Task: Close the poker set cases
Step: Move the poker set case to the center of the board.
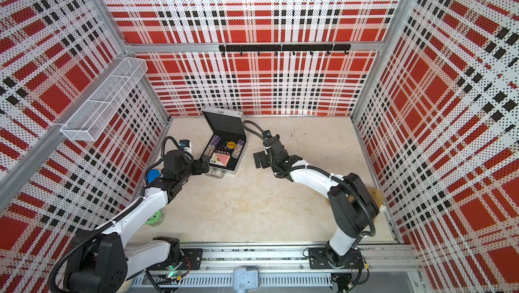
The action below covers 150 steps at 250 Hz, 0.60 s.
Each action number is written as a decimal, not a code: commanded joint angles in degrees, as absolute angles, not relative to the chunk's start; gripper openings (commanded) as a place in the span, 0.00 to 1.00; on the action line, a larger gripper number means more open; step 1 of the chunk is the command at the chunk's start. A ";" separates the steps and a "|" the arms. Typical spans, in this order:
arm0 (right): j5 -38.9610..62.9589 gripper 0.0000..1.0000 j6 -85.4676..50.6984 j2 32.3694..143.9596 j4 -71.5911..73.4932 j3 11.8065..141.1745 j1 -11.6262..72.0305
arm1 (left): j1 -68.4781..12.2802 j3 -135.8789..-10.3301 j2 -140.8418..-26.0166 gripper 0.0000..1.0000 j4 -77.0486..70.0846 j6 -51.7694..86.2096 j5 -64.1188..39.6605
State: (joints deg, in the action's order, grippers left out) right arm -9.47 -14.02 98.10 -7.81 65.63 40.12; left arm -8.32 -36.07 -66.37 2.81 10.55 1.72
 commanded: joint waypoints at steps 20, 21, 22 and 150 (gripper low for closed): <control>-4.01 1.00 -22.98 105.21 -10.79 72.37 42.79 | -8.70 -34.68 -63.30 0.99 7.22 13.80 -0.22; -3.94 1.00 -23.05 105.38 -10.80 72.53 42.84 | -8.70 -34.70 -63.29 1.00 7.26 13.80 -0.24; -3.86 1.00 -23.17 105.56 -10.85 72.69 42.87 | -8.70 -34.62 -63.24 0.99 7.36 13.80 -0.21; -3.06 0.92 -27.16 123.31 -22.67 93.41 44.43 | -7.08 -33.97 -64.32 0.99 7.55 13.65 -1.60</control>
